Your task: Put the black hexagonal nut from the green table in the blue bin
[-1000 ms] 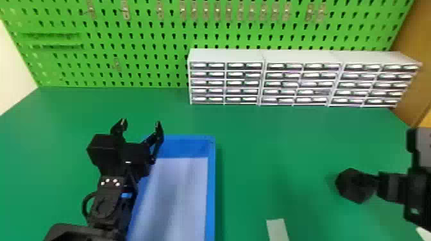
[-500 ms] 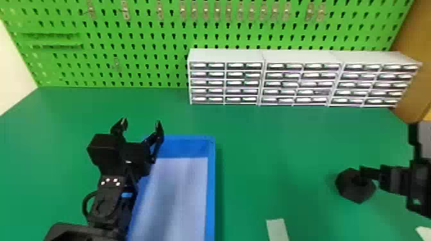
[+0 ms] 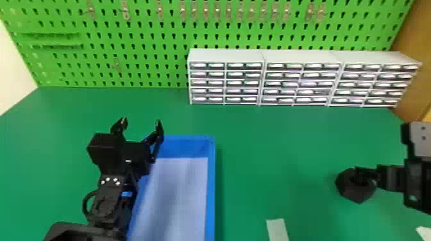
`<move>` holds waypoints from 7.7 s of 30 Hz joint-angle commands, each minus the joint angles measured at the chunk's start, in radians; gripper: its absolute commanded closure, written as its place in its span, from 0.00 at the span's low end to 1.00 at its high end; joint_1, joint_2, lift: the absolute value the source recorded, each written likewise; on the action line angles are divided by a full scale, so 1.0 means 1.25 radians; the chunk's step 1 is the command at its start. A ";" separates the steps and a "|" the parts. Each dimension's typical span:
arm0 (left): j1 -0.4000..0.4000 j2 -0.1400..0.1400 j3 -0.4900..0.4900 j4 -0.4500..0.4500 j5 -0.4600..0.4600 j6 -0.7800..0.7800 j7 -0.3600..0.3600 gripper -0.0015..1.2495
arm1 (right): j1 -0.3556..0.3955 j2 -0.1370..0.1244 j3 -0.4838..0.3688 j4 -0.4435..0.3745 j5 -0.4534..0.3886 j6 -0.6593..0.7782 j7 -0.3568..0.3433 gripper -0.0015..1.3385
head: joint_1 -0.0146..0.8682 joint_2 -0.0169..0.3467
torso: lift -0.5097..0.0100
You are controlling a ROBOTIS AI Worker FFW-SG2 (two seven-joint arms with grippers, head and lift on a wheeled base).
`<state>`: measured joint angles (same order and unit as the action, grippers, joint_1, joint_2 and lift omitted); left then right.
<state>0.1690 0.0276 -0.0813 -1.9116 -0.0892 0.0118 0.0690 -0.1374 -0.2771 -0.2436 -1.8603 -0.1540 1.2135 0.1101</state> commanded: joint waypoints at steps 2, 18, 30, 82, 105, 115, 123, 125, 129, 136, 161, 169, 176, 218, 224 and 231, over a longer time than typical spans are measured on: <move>-0.001 0.000 0.000 0.001 0.000 -0.002 0.000 0.37 | -0.015 0.002 0.002 0.034 0.034 -0.010 0.021 0.22 | 0.76 0.20 | 0.80; -0.003 0.000 0.000 0.003 0.001 -0.006 0.000 0.37 | -0.059 -0.010 0.006 0.141 0.100 -0.049 0.107 0.22 | 0.76 0.20 | 0.80; -0.004 0.000 0.000 0.004 0.001 -0.009 0.000 0.37 | -0.099 -0.018 0.016 0.237 0.148 -0.090 0.165 0.22 | 0.76 0.20 | 0.80; -0.010 0.000 0.000 0.010 0.001 -0.018 0.000 0.37 | -0.128 -0.008 0.015 0.374 0.191 -0.098 0.238 0.63 | 0.76 0.20 | 0.80; -0.009 0.000 0.002 0.011 0.001 -0.019 0.000 0.37 | -0.107 0.009 -0.016 0.349 0.175 -0.099 0.248 0.81 | 0.76 0.20 | 0.80; -0.009 0.000 0.002 0.011 0.000 -0.019 0.000 0.37 | -0.097 0.018 -0.024 0.315 0.162 -0.111 0.248 0.81 | 0.76 0.20 | 0.80; -0.009 0.000 0.001 0.012 0.000 -0.019 0.000 0.37 | -0.091 0.023 -0.041 0.298 0.155 -0.112 0.248 0.81 | 0.76 0.20 | 0.80; -0.009 0.000 0.001 0.012 0.000 -0.019 0.000 0.37 | -0.091 0.024 -0.044 0.295 0.154 -0.113 0.248 0.81 | 0.76 0.20 | 0.80; -0.009 0.000 0.001 0.012 0.000 -0.019 0.000 0.37 | -0.089 0.027 -0.049 0.287 0.151 -0.117 0.248 0.81 | 0.76 0.20 | 0.80; -0.010 0.000 0.000 0.012 0.000 -0.019 0.000 0.37 | -0.083 0.034 -0.064 0.255 0.140 -0.128 0.247 0.81 | 0.76 0.20 | 0.80; -0.012 0.000 -0.001 0.017 -0.001 -0.018 0.000 0.37 | -0.072 0.057 -0.091 0.138 0.077 -0.189 0.246 0.81 | 0.76 0.20 | 0.80; -0.012 0.000 -0.002 0.019 -0.001 -0.018 0.000 0.37 | -0.069 0.060 -0.091 0.095 0.040 -0.225 0.240 0.81 | 0.76 0.20 | 0.80; -0.012 0.000 -0.004 0.020 -0.001 -0.018 0.000 0.37 | -0.051 0.076 -0.102 0.054 -0.017 -0.311 0.204 0.81 | 0.76 0.20 | 0.80; -0.021 -0.001 0.016 0.017 -0.005 -0.025 0.006 0.37 | -0.048 0.044 0.143 -0.035 -0.197 -0.309 0.186 0.81 | 0.76 0.20 | 0.80; -0.019 -0.001 0.025 0.012 -0.007 -0.027 0.012 0.37 | -0.055 0.036 0.183 -0.036 -0.219 -0.297 0.186 0.81 | 0.76 0.20 | 0.80; -0.019 -0.001 0.032 0.011 -0.007 -0.027 0.016 0.37 | -0.070 0.027 0.242 -0.035 -0.249 -0.280 0.186 0.81 | 0.76 0.20 | 0.80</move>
<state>0.1455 0.0260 -0.0465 -1.8967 -0.0980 -0.0211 0.0881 -0.2134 -0.2366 0.0144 -1.9043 -0.4435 0.8526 0.3420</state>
